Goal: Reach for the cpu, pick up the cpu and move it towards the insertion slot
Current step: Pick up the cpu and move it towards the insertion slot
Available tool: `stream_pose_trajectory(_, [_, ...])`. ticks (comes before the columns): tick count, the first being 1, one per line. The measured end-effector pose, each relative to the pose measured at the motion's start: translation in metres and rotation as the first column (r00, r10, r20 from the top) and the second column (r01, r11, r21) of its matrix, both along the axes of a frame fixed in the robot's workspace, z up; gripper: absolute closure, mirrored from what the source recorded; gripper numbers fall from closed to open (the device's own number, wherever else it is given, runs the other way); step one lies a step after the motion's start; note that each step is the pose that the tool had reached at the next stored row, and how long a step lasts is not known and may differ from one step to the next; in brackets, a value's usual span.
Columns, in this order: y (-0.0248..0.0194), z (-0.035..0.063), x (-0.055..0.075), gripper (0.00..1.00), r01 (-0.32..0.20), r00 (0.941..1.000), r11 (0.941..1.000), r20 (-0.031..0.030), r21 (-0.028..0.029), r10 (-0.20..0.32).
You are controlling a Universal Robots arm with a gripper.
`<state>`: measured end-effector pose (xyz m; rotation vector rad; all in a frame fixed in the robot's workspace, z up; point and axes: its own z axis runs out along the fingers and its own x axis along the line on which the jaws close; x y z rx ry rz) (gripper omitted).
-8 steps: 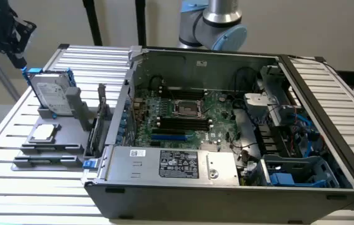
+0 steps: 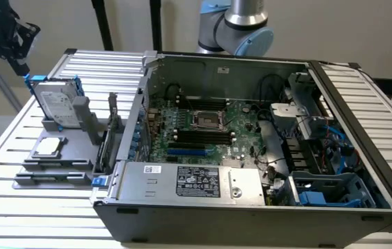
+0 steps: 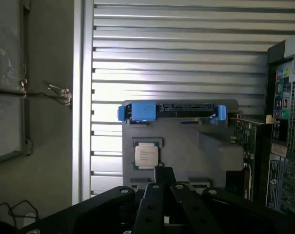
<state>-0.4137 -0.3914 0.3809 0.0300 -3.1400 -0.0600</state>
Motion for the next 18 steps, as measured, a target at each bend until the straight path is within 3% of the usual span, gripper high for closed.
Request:
stream_pose_trajectory(7, [-0.0014, -0.0004, 0.0, 0.89, 0.0, 1.0, 1.0, -0.0001, 0.0, 0.0])
stream_pose_trajectory(13, [-0.0058, -0.0097, -0.006, 0.89, 0.0, 1.0, 1.0, -0.0006, 0.0002, 0.0])
stream_pose_trajectory(18, [-0.0133, -0.0167, -0.015, 0.89, 0.0, 1.0, 1.0, -0.0098, 0.0002, 0.0])
